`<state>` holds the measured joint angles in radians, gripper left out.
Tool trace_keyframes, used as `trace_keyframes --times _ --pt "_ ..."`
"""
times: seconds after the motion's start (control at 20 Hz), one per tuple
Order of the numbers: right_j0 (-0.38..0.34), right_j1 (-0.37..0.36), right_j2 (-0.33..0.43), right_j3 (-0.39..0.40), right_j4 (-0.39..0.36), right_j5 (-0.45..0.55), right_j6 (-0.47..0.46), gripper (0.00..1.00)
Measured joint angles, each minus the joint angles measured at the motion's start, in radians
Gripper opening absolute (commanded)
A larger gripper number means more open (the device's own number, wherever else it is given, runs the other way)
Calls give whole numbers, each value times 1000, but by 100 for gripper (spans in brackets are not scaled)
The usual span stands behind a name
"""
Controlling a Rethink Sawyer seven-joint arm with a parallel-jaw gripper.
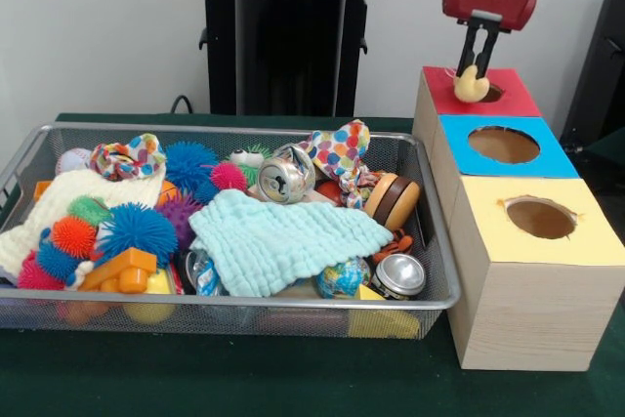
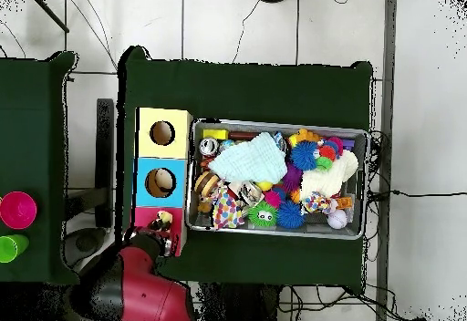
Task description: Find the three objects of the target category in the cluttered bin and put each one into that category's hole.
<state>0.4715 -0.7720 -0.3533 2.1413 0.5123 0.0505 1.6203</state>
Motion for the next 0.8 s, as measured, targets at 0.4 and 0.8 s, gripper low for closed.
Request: trace_keyframes --times 0.4,0.8 --pt "-23 0 0 0 -1 0 0 100" --pt "-30 0 0 0 -1 0 0 100"
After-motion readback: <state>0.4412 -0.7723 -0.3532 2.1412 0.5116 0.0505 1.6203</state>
